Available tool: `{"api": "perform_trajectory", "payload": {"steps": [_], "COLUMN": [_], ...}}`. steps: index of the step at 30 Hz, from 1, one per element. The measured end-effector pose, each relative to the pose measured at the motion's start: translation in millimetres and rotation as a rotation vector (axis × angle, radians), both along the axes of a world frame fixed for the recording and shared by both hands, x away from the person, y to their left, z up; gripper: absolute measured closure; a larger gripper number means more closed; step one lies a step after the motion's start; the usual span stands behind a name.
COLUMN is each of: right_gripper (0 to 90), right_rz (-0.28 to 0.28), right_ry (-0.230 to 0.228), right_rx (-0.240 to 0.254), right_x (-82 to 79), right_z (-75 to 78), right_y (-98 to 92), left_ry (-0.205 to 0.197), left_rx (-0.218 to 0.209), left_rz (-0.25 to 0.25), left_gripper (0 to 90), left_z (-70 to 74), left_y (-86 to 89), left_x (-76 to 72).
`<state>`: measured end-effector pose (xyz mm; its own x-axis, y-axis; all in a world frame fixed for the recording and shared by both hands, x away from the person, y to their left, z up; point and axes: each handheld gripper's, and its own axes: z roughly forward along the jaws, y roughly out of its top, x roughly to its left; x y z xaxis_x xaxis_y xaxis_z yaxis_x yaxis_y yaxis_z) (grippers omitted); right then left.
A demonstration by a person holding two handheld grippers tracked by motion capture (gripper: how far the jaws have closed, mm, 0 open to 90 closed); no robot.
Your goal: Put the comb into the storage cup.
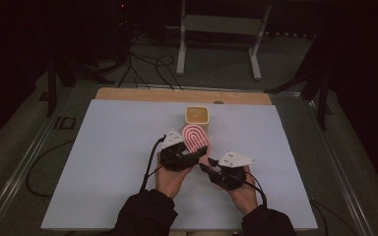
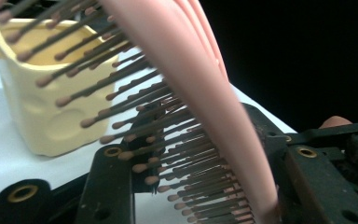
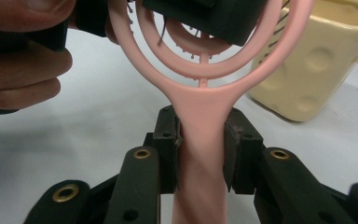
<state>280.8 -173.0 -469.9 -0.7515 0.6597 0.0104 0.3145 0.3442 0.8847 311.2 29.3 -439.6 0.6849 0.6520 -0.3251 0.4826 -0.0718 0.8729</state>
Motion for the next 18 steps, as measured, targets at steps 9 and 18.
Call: {"api": "perform_trajectory", "payload": {"steps": [9,18], "right_gripper": [69.9,69.7], "right_rz": [0.004,0.001], "right_ry": [0.004,0.005], "right_rx": [-0.003,0.002], "right_x": [1.0,1.5], "right_z": [-0.9,-1.5], "right_y": [-0.8,-0.8], "left_ry": [0.015,0.027], "left_rx": [-0.047,-0.076], "left_rz": [-0.035,-0.059], "left_gripper": [61.5,63.2], "left_z": [0.4,2.2], "left_y": [-0.6,-0.4], "left_x": [0.7,0.7]}}
